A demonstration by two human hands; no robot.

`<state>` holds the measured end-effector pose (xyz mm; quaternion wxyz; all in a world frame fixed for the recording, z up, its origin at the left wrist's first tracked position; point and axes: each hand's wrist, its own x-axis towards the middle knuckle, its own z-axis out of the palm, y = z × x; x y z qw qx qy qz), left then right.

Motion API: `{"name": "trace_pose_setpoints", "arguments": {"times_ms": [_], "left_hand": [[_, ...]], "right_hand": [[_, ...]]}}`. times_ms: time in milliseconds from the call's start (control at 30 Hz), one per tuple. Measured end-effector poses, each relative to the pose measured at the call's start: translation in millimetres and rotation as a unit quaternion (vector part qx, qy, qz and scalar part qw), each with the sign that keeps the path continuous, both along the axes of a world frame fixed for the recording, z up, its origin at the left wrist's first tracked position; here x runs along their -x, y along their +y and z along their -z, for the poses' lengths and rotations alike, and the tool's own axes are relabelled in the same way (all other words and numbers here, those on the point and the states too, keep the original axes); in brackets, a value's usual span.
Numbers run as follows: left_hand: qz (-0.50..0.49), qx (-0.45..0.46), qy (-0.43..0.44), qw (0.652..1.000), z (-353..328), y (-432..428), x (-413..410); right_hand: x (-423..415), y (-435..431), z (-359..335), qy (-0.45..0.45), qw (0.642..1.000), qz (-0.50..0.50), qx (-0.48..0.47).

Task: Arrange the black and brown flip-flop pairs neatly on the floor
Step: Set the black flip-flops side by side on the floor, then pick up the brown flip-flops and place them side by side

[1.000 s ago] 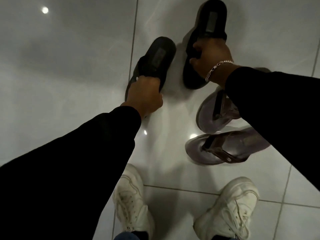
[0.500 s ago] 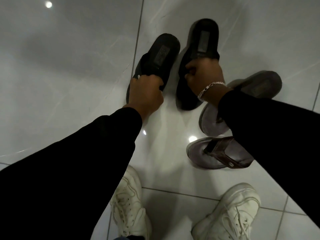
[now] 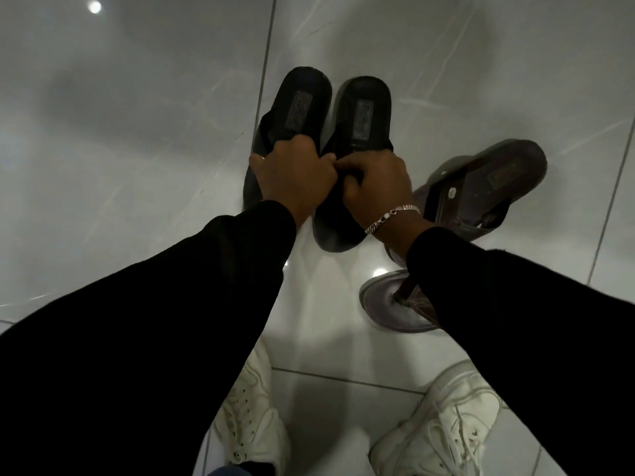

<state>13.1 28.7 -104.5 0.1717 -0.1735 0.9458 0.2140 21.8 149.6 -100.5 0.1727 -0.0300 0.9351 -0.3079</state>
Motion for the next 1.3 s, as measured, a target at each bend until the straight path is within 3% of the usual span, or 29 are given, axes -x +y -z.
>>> {"name": "trace_pose_setpoints", "arguments": {"times_ms": [100, 367, 833, 967, 1100, 1200, 1300], "left_hand": [[0.017, 0.022, -0.001, 1.000, 0.0, 7.9, 5.0], [-0.008, 0.045, -0.006, 0.999, -9.3, -14.9, -2.1], [-0.075, 0.097, -0.023, 0.992, -0.3, -110.1, -7.1], [0.012, 0.129, 0.067, 0.989, -1.9, -92.2, -15.7], [0.186, 0.047, 0.152, 0.970, 3.1, -41.6, -23.9], [0.262, -0.019, 0.117, 0.958, 18.3, 2.5, -33.8], [0.257, -0.061, 0.036, 0.964, 30.7, 34.4, -44.3]], "right_hand": [[-3.2, 16.6, 5.4, 0.030, 0.994, 0.075, -0.072], [-13.9, 10.3, 6.5, 0.029, 0.999, 0.028, -0.015], [-35.6, -10.3, 16.6, 0.015, 0.996, -0.074, -0.044], [-40.8, 3.7, 10.1, 0.012, 0.997, -0.057, -0.046], [-55.7, 31.7, 0.7, 0.029, 0.998, -0.033, -0.055], [-71.9, 59.6, -2.4, 0.022, 0.995, 0.009, -0.098], [-95.1, 87.5, -3.3, 0.020, 0.987, 0.103, -0.121]]}}
